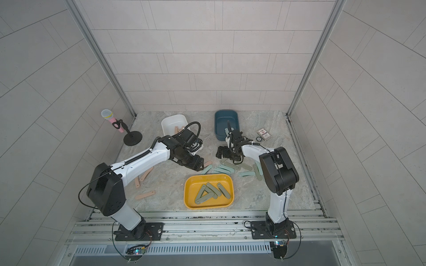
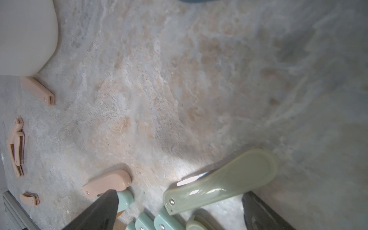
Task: Place the fruit knives into the storage box by color
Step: Pick up the fruit knife from the center of the board.
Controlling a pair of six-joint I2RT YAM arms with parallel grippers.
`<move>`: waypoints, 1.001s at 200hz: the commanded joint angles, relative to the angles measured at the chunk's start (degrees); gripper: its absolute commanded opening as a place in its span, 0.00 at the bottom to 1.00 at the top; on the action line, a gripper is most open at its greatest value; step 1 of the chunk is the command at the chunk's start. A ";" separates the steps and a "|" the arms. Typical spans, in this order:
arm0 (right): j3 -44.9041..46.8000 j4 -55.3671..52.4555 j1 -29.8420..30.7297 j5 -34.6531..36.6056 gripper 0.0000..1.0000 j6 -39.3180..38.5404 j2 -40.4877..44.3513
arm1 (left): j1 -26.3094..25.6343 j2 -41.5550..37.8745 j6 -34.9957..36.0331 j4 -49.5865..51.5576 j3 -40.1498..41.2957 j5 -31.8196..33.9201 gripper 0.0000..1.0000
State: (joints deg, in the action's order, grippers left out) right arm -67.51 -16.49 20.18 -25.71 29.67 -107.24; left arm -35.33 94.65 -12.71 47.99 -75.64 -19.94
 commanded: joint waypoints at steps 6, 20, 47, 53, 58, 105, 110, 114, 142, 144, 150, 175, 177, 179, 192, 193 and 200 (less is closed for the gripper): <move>-1.80 -0.03 1.07 -1.90 1.00 1.82 -2.47 | 0.55 1.86 -0.28 0.69 -1.01 -0.12 0.86; -2.19 0.45 1.22 -2.89 1.00 2.62 -2.64 | 0.48 2.37 -0.21 0.73 -1.44 -0.54 0.87; -2.83 2.77 1.20 -5.28 1.00 4.78 -3.69 | 0.42 2.72 -0.22 0.79 -2.36 -0.45 0.88; -3.34 3.07 1.24 -6.00 1.00 5.24 -4.48 | 0.44 2.76 -0.50 0.81 -2.64 -0.38 0.88; -3.77 3.36 1.17 -6.58 1.00 5.67 -5.15 | 0.32 2.81 -0.60 0.95 -2.84 -0.39 0.88; -4.84 0.71 0.42 -5.75 1.00 5.24 -1.38 | -2.35 4.17 -3.11 4.15 -6.23 5.24 0.88; -4.47 -0.20 0.03 -4.81 1.00 4.78 0.28 | -3.04 4.58 -3.25 4.54 -7.17 6.90 0.88; -4.07 -0.95 -0.37 -4.02 1.00 4.51 1.68 | -3.64 5.06 -3.44 5.07 -8.01 8.72 0.88; -0.45 -7.20 -4.34 3.06 1.00 0.98 8.69 | -6.33 10.61 -8.65 8.37 -15.15 19.91 0.85; 0.11 -7.34 -4.78 3.07 1.00 0.93 9.17 | -6.35 11.16 -8.98 8.44 -15.68 20.11 0.85; 1.78 -7.44 -6.16 2.82 1.00 0.83 10.59 | -6.68 12.75 -9.77 8.60 -17.28 20.88 0.84; 7.00 -9.06 -10.54 4.51 1.00 0.74 17.07 | -9.93 20.66 -12.73 10.33 -25.82 27.87 0.81; 7.27 -9.19 -10.87 4.59 1.00 0.74 17.55 | -10.15 21.30 -12.96 10.47 -26.50 28.21 0.81; 7.60 -9.24 -11.22 4.64 1.00 0.74 18.04 | -10.36 21.96 -13.18 10.53 -27.24 28.45 0.81; 9.22 -9.57 -13.25 4.75 1.00 0.57 20.73 | -11.78 26.05 -14.38 10.61 -31.39 29.52 0.79; 9.31 -9.59 -13.38 4.78 1.00 0.52 20.92 | -11.87 26.30 -14.42 10.58 -31.71 29.61 0.79; 9.91 -9.78 -14.25 4.69 1.00 0.32 21.96 | -12.61 27.98 -14.80 10.02 -33.42 30.23 0.79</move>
State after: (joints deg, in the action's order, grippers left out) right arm -60.14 -22.57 7.86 -23.16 31.31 -88.75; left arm -45.54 117.45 -23.53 55.75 -103.42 3.62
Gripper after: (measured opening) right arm 0.997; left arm 0.796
